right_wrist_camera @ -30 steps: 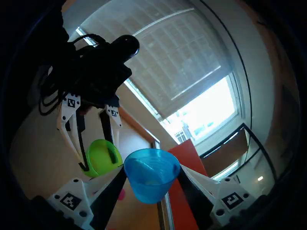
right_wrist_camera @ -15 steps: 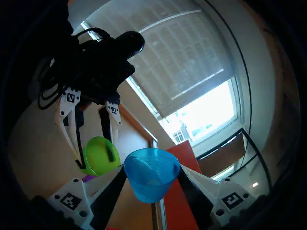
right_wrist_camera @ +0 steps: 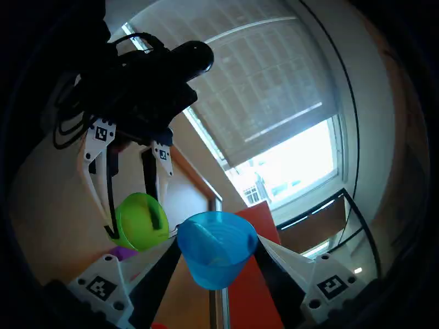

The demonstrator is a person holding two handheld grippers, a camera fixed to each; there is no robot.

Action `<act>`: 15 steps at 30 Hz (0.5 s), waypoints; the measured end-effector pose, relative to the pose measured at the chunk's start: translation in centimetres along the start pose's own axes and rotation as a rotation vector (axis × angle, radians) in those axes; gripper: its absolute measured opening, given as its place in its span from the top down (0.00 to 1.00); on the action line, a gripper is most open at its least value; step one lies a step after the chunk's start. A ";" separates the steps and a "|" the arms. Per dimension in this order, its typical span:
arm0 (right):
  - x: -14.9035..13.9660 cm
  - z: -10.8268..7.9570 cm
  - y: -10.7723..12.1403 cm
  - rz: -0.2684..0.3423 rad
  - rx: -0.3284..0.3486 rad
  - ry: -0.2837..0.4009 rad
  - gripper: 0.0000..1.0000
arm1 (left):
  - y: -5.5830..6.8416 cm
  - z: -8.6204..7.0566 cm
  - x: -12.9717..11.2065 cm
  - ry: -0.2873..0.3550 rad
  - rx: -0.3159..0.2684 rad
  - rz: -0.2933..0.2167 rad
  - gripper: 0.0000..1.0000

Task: Pour water

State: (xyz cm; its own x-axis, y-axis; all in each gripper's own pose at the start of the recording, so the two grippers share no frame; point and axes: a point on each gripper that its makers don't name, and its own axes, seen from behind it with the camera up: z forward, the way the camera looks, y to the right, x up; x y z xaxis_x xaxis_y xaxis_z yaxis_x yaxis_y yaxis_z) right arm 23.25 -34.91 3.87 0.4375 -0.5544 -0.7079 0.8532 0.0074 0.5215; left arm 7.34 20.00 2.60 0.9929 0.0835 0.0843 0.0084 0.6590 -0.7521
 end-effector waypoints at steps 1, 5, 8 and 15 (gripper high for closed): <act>0.0 0.0 0.0 -0.001 0.001 -0.001 0.09 | 0.0 0.0 0.0 0.000 0.000 0.000 0.14; 0.1 0.1 -0.1 -0.005 0.000 -0.001 0.08 | 0.1 0.0 0.1 0.002 0.000 0.000 0.14; 0.1 0.2 0.0 -0.010 -0.001 -0.002 0.09 | 0.1 -0.1 0.0 0.001 0.000 0.000 0.14; 0.2 0.1 0.1 -0.023 -0.002 -0.004 0.08 | 0.2 0.0 0.1 0.003 -0.003 0.001 0.14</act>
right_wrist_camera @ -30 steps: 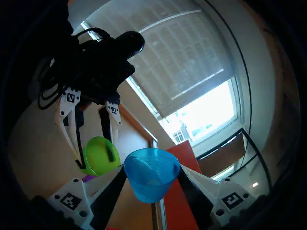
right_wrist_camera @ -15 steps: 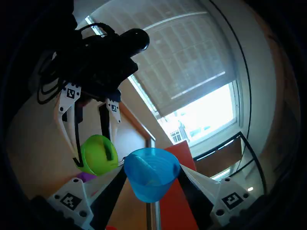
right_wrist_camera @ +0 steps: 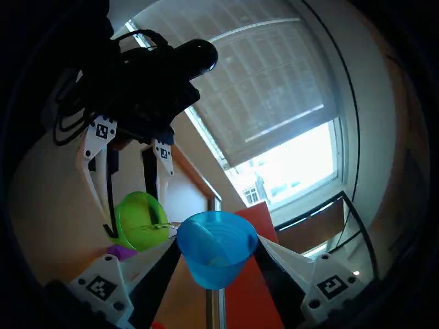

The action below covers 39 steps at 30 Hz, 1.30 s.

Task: Pour water

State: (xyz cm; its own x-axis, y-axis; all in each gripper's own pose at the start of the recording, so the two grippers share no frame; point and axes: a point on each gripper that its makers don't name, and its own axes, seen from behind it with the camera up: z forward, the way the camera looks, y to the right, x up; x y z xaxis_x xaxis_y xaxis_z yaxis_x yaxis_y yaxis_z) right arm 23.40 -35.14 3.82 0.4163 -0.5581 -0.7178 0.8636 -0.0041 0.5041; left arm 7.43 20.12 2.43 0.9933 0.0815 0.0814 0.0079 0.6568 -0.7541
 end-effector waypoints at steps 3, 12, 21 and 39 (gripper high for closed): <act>0.0 0.0 0.1 -0.004 -0.001 -0.001 0.08 | 0.0 0.0 0.0 0.000 0.001 0.000 0.14; -0.1 0.0 0.0 -0.011 -0.001 -0.003 0.09 | 0.0 0.3 -0.1 0.000 0.002 0.001 0.14; -0.2 0.0 0.1 -0.021 -0.002 -0.004 0.08 | 0.0 -0.1 0.0 -0.001 0.000 0.001 0.14; -0.1 -0.1 0.5 -0.049 -0.004 -0.012 0.09 | 0.2 0.1 0.0 0.007 -0.003 -0.003 0.14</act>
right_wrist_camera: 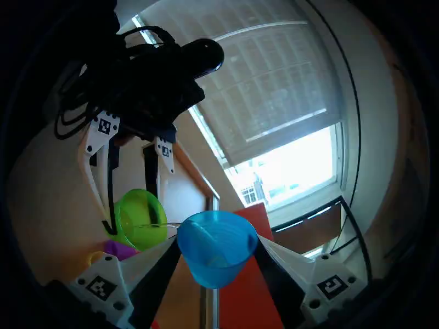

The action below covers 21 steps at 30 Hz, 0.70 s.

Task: Pour water

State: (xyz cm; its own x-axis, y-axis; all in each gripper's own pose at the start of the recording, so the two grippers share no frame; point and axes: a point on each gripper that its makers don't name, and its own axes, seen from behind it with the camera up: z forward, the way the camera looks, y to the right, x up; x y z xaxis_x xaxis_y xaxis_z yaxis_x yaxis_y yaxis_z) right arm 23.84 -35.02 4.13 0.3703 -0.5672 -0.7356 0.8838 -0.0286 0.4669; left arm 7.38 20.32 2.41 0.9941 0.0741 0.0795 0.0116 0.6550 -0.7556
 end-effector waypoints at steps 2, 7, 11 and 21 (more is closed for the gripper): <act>0.0 0.0 0.0 -0.005 0.000 -0.002 0.09 | 0.0 -0.1 0.1 0.001 0.001 0.000 0.14; 0.1 0.1 -0.1 -0.014 0.001 -0.003 0.08 | 0.0 -0.2 0.2 0.002 0.002 0.000 0.14; 0.1 0.1 -0.2 -0.018 0.000 -0.003 0.09 | -0.1 -0.2 0.2 0.002 0.001 0.000 0.14; 0.0 0.1 -0.2 -0.029 -0.002 -0.008 0.09 | -0.1 0.1 0.1 0.002 0.002 0.002 0.14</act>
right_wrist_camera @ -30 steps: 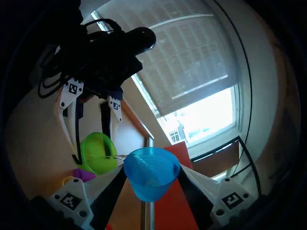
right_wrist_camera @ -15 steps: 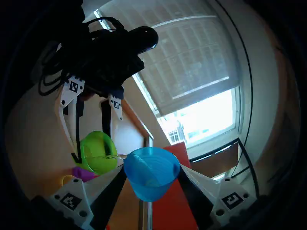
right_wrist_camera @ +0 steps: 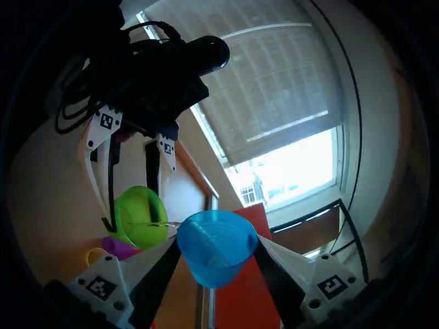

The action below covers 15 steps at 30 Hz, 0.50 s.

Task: Pour water

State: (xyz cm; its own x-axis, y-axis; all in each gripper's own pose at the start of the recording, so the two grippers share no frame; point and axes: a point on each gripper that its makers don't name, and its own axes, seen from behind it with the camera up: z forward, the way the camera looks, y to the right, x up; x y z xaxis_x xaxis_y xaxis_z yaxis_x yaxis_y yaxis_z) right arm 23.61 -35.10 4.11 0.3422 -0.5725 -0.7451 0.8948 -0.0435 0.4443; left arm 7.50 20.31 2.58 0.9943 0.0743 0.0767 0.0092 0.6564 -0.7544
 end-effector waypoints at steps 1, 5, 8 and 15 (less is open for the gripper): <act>0.0 0.0 0.0 -0.002 -0.001 0.000 0.09 | 0.0 0.0 0.0 0.000 0.000 0.000 0.14; 0.0 0.0 0.0 -0.007 -0.002 -0.001 0.09 | 0.1 0.1 0.0 -0.001 -0.001 0.003 0.14; 0.0 -0.1 0.0 -0.012 -0.004 -0.001 0.09 | 0.1 0.2 -0.1 -0.002 -0.002 0.005 0.14; -0.1 -0.1 0.1 -0.021 -0.007 -0.004 0.09 | 0.1 0.3 -0.3 -0.002 0.000 0.005 0.14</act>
State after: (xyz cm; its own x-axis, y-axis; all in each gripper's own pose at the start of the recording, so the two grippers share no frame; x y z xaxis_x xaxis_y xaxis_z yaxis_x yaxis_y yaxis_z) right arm 23.66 -34.92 4.17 0.3220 -0.5746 -0.7524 0.9039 -0.0498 0.4249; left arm 7.20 20.53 2.66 0.9941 0.0795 0.0743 0.0040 0.6558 -0.7549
